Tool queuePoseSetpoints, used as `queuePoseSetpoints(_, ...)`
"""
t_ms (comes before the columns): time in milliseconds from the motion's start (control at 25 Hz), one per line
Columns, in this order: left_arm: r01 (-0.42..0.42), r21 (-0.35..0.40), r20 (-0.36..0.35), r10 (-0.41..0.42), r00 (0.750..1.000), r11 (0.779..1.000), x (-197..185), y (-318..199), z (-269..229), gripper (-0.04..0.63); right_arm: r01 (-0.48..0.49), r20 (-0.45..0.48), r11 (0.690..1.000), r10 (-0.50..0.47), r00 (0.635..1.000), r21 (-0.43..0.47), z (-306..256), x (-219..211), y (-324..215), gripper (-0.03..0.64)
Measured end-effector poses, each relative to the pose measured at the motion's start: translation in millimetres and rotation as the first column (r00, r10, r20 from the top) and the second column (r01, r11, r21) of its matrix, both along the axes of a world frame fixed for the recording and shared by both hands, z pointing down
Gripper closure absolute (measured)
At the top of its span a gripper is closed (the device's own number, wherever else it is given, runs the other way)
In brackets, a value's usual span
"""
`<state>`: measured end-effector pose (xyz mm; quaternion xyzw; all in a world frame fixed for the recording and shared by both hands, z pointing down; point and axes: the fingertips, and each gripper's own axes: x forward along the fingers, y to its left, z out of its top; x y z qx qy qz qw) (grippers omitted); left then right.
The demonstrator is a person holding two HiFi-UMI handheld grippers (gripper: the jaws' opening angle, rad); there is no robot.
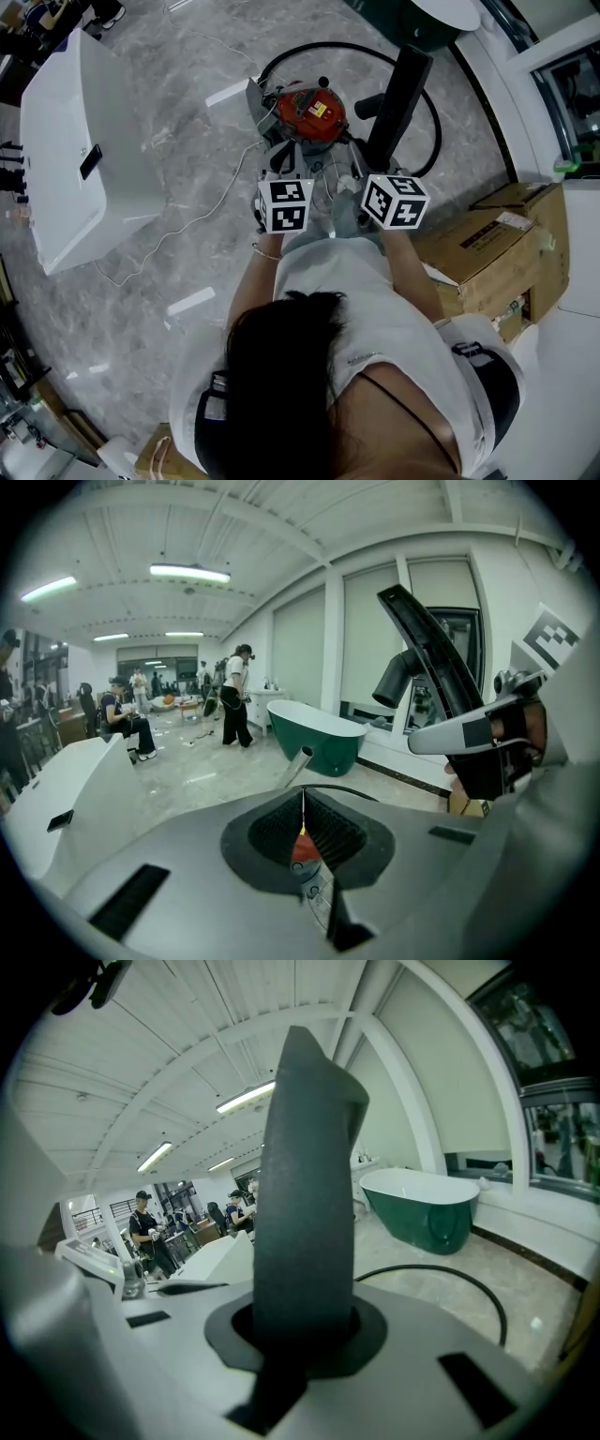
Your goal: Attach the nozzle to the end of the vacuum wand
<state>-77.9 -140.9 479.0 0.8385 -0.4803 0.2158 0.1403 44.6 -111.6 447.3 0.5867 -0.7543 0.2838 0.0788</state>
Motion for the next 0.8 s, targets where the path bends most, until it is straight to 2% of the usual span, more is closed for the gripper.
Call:
queuePoseSetpoints(280,-0.039,0.016,0.014,0.039,0.999,0.999,13.8,-24.7,1.0,0.592,0.036,0.008,0.999,-0.036,0.999,0.012,-0.9,2.7,-27.8,0.571)
queuePoseSetpoints(600,-0.112,0.048,0.103,0.106,0.989,0.993,34.0,-63.7,15.2,0.588,0.067,0.028,0.998,-0.067,0.997,-0.014,11.3,14.1,-51.2,0.571)
queuePoseSetpoints(720,-0.12,0.049,0.142,0.112,0.984,0.992,41.7,-80.9,28.5,0.569,0.079,0.032,0.997,-0.078,0.996,-0.027,16.4,21.8,-60.7,0.571)
queuePoseSetpoints(800,-0.121,0.032,0.167,0.114,0.979,0.992,44.9,-90.8,41.8,0.521,0.085,0.037,0.996,-0.084,0.996,-0.033,19.4,23.8,-67.7,0.571)
